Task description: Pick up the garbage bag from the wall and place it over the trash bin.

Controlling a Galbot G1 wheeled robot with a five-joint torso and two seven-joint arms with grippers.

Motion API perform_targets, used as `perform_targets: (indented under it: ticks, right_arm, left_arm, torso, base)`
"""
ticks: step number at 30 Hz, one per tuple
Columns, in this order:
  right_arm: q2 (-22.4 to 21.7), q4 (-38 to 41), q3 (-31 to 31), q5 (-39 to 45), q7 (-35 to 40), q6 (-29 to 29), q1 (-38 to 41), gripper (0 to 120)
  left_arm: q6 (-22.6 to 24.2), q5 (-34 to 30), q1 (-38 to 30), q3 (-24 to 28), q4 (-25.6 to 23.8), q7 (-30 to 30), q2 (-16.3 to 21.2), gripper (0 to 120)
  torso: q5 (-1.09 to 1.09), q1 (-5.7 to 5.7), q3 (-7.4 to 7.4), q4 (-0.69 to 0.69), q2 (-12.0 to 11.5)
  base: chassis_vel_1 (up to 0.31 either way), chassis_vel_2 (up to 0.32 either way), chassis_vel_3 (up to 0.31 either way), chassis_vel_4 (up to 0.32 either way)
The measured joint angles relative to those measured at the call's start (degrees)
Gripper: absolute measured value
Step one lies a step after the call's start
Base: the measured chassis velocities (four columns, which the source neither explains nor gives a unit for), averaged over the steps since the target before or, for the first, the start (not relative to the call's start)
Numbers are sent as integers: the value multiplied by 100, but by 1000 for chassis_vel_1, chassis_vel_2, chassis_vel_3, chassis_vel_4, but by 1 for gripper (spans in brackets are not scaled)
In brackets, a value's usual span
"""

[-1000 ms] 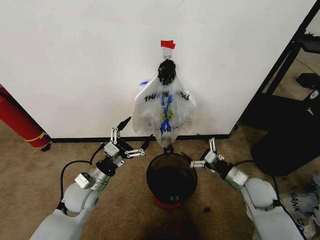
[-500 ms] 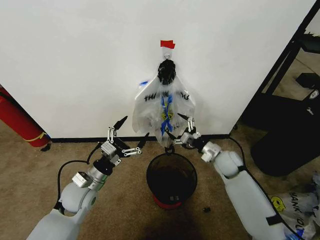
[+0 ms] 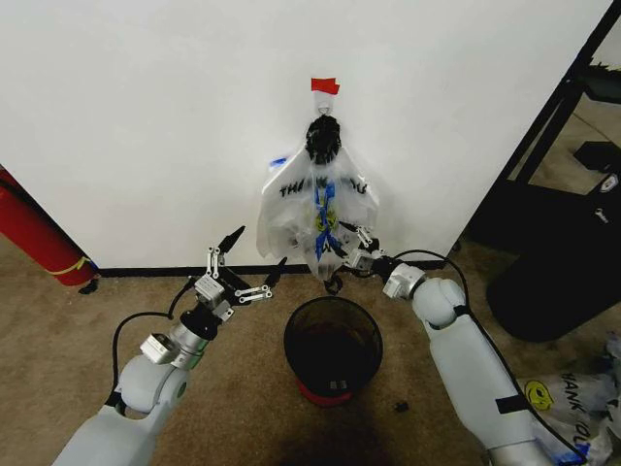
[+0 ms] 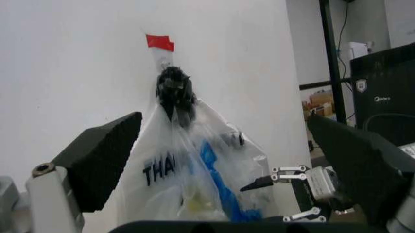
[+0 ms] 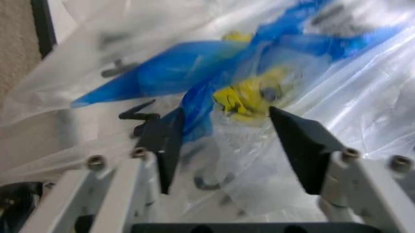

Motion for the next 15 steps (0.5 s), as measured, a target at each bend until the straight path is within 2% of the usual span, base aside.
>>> perform_targets:
  ticks: [6, 9, 11, 13, 15]
  right_arm:
    - [-17, -73, 4, 163, -34, -258, 54, 27]
    - [-79, -36, -63, 649, -37, -457, -25, 13]
    - [-106, -4, -109, 862, -12, -520, -70, 10]
    - [-211, 147, -326, 1767, 239, -754, -234, 1]
    - [-317, 351, -564, 2668, 667, -992, -427, 0]
  left_arm:
    - [-6, 0, -1, -5, 3, 0, 19, 100]
    - [-9, 2, 6, -6, 0, 0, 13, 100]
    - [-9, 2, 7, -6, -6, 0, 11, 100]
    - [-9, 2, 0, -1, -25, -2, 8, 100]
    - [-1, 2, -23, 24, -33, -5, 7, 100]
  torso:
    - [0, 0, 0, 0, 0]
    - [0, 0, 0, 0, 0]
    - [0, 0, 0, 0, 0]
    - [0, 0, 0, 0, 0]
    - [1, -1, 0, 1, 0]
  base:
    - [0, 0, 0, 0]
    - [0, 0, 0, 0]
    - [0, 0, 0, 0]
    - [0, 0, 0, 0]
    - [0, 0, 0, 0]
